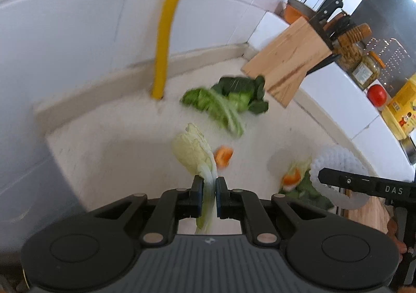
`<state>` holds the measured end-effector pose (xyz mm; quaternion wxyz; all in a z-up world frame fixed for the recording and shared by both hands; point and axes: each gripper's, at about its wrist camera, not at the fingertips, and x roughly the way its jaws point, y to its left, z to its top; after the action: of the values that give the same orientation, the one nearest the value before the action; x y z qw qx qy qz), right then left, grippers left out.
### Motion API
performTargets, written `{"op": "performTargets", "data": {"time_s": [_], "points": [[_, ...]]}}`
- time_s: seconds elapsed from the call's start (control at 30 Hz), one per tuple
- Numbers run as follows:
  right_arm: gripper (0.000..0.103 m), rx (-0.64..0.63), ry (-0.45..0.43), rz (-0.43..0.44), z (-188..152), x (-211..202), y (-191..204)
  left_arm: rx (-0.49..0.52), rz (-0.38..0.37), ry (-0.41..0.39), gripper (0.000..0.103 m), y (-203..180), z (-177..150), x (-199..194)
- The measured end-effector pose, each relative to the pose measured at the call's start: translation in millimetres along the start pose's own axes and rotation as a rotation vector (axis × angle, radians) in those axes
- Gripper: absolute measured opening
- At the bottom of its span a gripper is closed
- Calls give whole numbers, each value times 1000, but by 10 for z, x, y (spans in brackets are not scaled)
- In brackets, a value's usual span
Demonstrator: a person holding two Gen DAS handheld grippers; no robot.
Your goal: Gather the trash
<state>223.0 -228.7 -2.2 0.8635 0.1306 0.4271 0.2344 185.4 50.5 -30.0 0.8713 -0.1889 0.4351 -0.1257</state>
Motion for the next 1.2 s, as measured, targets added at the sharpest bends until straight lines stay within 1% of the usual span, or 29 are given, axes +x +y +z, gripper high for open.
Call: {"op": "performTargets", "data": {"time_s": [0.13, 0.2, 0.23, 0.3, 0.37, 0.4, 0.47, 0.57, 0.6, 0.63, 0.7, 0.77, 0.83, 0.9, 0.93, 0.97, 1.0, 1.03, 1.13, 1.2], "points": [[18, 9, 57, 36, -207, 64, 145, -27, 2, 32, 6, 80, -219, 0], [19, -1, 94, 50, -333, 107, 242, -9, 7, 39, 6, 79, -310, 30], [19, -15, 104, 44, -405, 104, 300, 3, 17, 43, 6, 74, -348, 48], [19, -50, 122, 3, -555, 96, 407, 46, 25, 54, 7, 46, -416, 94], [21, -52, 146, -10, -690, 82, 455, 89, 50, 53, 14, 17, -456, 118], [23, -57, 164, -20, -771, 85, 482, 106, 69, 50, 17, 5, -468, 125], [27, -68, 174, -63, -910, 83, 522, 131, 85, 38, 31, -1, -488, 127], [40, -88, 176, -112, -1054, 78, 548, 178, 129, 11, 42, -23, -492, 141], [47, -100, 169, -132, -1089, 71, 562, 192, 138, 8, 43, -28, -494, 160], [57, -112, 163, -156, -1117, 70, 576, 204, 150, 3, 44, -39, -495, 182], [68, -104, 144, -170, -1147, 64, 574, 205, 166, 3, 46, -44, -494, 225], [68, -99, 138, -173, -1160, 76, 565, 190, 171, -4, 47, -39, -499, 264], [68, -102, 117, -196, -1162, 84, 559, 194, 181, -16, 46, -65, -510, 283], [67, -95, 99, -221, -1164, 102, 525, 198, 184, -21, 29, -84, -531, 281], [61, -89, 102, -228, -1164, 125, 507, 189, 162, -13, 16, -85, -531, 275], [57, -85, 104, -245, -1166, 137, 492, 169, 137, -2, 13, -75, -525, 262], [47, -82, 98, -257, -1169, 117, 490, 157, 129, 0, 11, -69, -523, 242], [35, -62, 97, -252, -1156, 98, 466, 156, 130, -3, 10, -75, -524, 223], [26, 41, 98, -190, -1118, 37, 346, 148, 120, -16, 7, -83, -520, 142], [24, 84, 88, -168, -1104, -5, 305, 136, 100, -23, 6, -81, -513, 67]]}}
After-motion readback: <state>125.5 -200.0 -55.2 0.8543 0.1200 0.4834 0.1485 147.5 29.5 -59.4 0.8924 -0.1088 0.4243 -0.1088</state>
